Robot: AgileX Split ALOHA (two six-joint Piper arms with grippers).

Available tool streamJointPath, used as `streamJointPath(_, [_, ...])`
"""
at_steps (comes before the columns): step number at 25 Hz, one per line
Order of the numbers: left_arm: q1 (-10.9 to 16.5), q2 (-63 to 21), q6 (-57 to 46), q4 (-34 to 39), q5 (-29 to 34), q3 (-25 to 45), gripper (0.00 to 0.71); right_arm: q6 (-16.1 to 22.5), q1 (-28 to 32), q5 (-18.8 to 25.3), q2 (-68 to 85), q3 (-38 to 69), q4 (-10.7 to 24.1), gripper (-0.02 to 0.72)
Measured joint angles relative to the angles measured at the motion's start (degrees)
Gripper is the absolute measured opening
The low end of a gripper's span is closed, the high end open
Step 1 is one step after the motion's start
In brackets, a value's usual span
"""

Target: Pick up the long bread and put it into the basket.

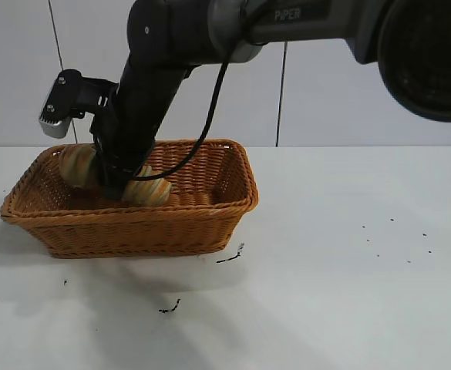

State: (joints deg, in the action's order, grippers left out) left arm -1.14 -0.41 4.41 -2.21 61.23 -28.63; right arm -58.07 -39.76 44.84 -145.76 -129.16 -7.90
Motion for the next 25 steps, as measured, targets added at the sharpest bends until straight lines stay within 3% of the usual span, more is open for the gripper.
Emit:
streamJointPath(2, [0.00,0.00,0.00,0.00,0.00,0.00,0.692,0.70,0.00,-0.07,0.00,0.00,-0.10,0.591])
streamJointPath(4, [0.00,0.00,0.00,0.00,0.00,0.00,0.692,1.57,0.06,-0.07,0.16,0.00,-0.10,0.658])
streamJointPath(9, [0.00,0.00,0.00,0.00,0.00,0.00,0.692,3.64,0.90,-0.02,2.33,0.00,-0.21,0.689])
streamJointPath(12, [0.00,0.00,0.00,0.00,0.00,0.00,0.692,7.20,1.53,0.36,4.61,0.00,-0.56,0.689])
streamJointPath(14, [0.00,0.00,0.00,0.00,0.00,0.00,0.692,12.91,1.94,1.56,6.45,0.00,-1.22,0.689])
streamJointPath(18, [0.00,0.00,0.00,0.00,0.00,0.00,0.692,32.85,3.01,4.33,9.90,-0.05,-1.06,0.689])
streamJointPath(20, [0.00,0.00,0.00,0.00,0.00,0.00,0.692,40.88,4.26,5.34,10.89,-0.05,-0.53,0.689])
streamJointPath(22, [0.00,0.00,0.00,0.00,0.00,0.00,0.692,44.85,5.94,5.79,11.22,-0.05,-0.31,0.689])
streamJointPath(25, [0.00,0.00,0.00,0.00,0.00,0.00,0.692,47.08,9.73,7.03,11.22,-0.05,-0.31,0.689])
